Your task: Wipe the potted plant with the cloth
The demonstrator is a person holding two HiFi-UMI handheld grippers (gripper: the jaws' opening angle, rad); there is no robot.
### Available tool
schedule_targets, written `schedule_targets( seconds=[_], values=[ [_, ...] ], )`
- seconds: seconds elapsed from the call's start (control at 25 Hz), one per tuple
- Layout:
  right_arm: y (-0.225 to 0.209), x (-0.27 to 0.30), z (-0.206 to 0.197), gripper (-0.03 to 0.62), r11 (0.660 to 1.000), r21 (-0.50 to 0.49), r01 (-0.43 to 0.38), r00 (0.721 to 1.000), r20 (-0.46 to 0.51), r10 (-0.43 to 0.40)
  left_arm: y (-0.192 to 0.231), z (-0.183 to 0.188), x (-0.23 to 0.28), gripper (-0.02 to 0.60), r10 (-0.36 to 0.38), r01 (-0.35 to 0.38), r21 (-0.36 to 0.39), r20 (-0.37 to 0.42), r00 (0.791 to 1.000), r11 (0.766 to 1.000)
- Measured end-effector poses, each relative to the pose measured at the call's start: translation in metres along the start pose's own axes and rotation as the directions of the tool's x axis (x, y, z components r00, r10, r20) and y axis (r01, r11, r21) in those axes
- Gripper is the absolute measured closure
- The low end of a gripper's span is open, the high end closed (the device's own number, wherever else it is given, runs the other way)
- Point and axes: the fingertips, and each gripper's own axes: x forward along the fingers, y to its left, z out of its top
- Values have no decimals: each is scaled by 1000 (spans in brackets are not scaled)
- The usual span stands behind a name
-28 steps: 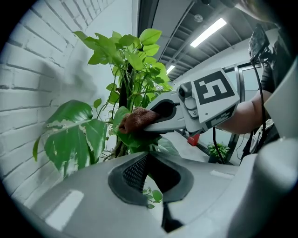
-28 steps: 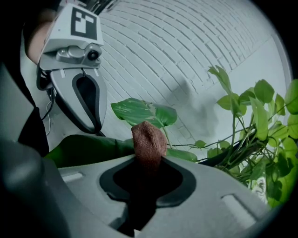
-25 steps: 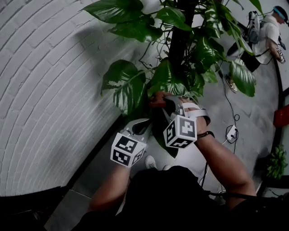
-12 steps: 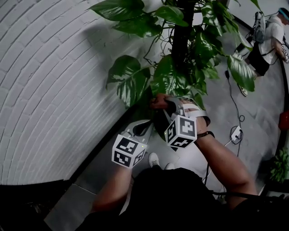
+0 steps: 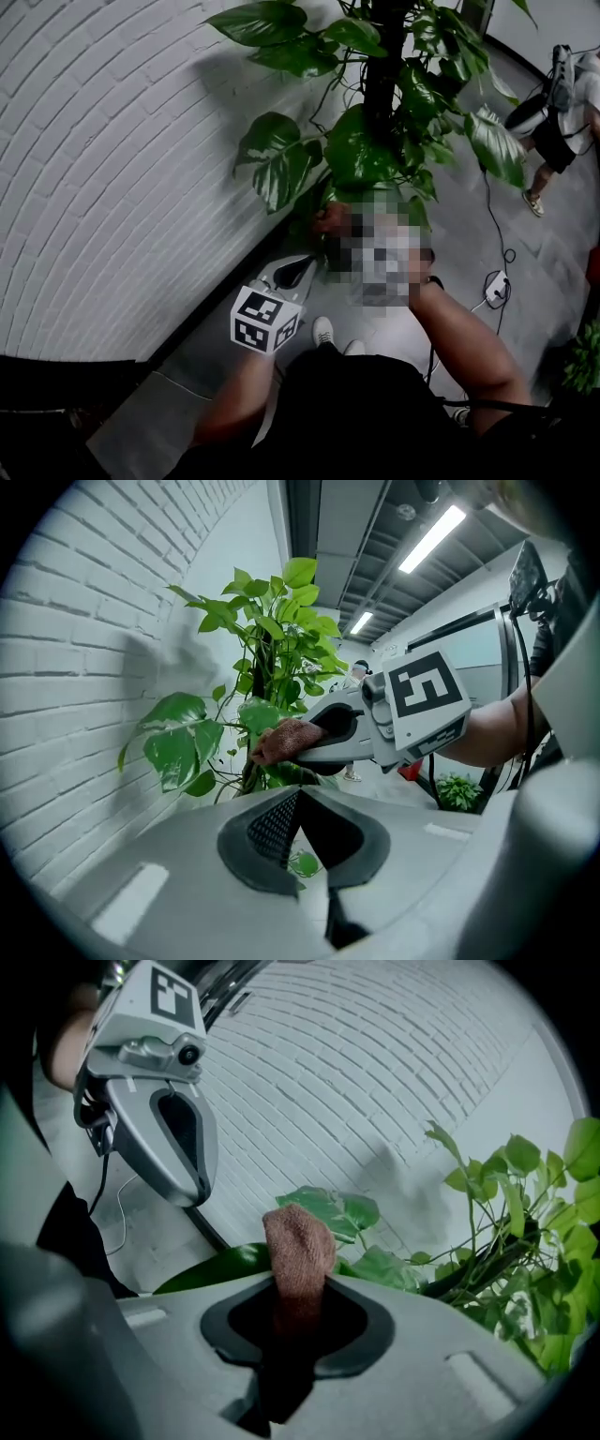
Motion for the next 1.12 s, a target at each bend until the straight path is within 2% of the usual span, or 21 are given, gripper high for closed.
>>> schedule_targets(
  seconds=[0.08, 0.16, 0.24, 0.32, 0.4, 0.52, 0.6, 0.68, 0.76, 0.88, 1.0, 1.12],
  values=[
    [3, -10, 4, 525, 999, 37, -10, 999, 30, 9, -6, 0, -6, 565, 10, -10, -12, -1, 1000, 1000],
    [4, -21, 5, 525, 992, 123, -30, 997, 76, 21, -13, 1, -12, 565, 15, -15, -37, 2, 1000, 999],
    [4, -32, 3, 525, 969, 238, -60, 991, 127, 30, -20, 2, -19, 565, 22, -21, -55, 11, 1000, 998],
    [3, -43, 1, 525, 929, 357, -94, 983, 181, 29, -25, 1, -25, 565, 30, -28, -61, 22, 999, 998],
    [4, -54, -3, 525, 866, 481, -135, 972, 235, 20, -29, -3, -30, 565, 27, -26, -63, 23, 999, 998],
    [10, -73, -8, 525, 726, 652, -221, 945, 328, -7, -34, -8, -37, 565, 6, -5, -50, 23, 1000, 999],
    [10, -87, -10, 525, 641, 722, -261, 925, 376, -46, -34, -7, -39, 565, -7, 8, -39, 30, 1000, 999],
    [9, -99, -13, 525, 596, 758, -266, 917, 390, -87, -33, -6, -40, 565, -23, 24, -27, 31, 999, 999],
    [9, -108, -17, 525, 567, 786, -246, 917, 379, -128, -32, -5, -42, 565, -49, 49, -9, 22, 999, 999],
    [13, -120, -20, 525, 505, 837, -208, 912, 353, -208, -26, -3, -51, 565, -94, 94, 26, 8, 996, 995],
    [24, -127, -21, 525, 425, 888, -176, 904, 317, -286, -17, -4, -65, 565, -141, 142, 60, -16, 990, 988],
    [50, -131, -14, 525, 342, 927, -156, 907, 272, -322, -5, -9, -84, 565, -183, 185, 75, -39, 982, 980]
  ],
)
